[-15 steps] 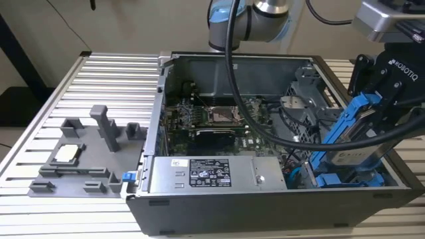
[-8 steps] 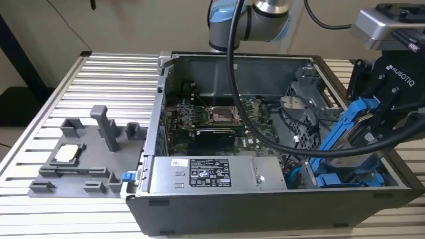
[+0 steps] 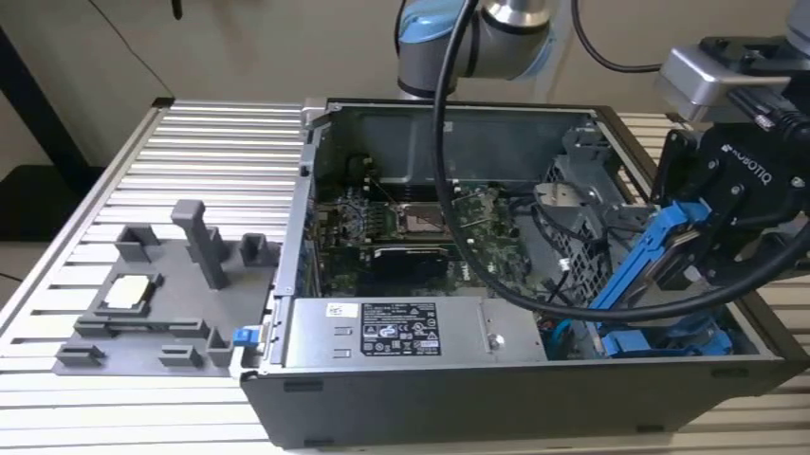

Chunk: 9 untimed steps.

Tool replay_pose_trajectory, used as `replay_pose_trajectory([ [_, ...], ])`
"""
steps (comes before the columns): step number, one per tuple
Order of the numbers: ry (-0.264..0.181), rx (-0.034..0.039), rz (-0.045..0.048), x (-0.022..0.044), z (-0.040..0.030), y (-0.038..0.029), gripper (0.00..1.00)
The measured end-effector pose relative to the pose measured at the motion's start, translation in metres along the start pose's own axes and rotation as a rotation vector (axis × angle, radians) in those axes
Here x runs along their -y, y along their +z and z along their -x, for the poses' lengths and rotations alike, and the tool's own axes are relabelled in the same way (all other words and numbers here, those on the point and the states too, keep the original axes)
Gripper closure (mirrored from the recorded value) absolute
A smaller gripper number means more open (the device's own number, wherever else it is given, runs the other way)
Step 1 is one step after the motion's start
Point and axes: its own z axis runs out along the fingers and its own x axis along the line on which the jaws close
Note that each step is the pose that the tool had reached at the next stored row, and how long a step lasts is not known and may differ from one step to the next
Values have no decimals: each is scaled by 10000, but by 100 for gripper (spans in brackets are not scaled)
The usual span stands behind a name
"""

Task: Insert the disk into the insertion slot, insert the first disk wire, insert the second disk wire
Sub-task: 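Insert the disk into the insertion slot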

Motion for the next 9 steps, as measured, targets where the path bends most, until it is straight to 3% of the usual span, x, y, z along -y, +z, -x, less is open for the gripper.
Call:
replay_pose_trajectory([
  [9,-38,-2,0,6,1,164,67],
])
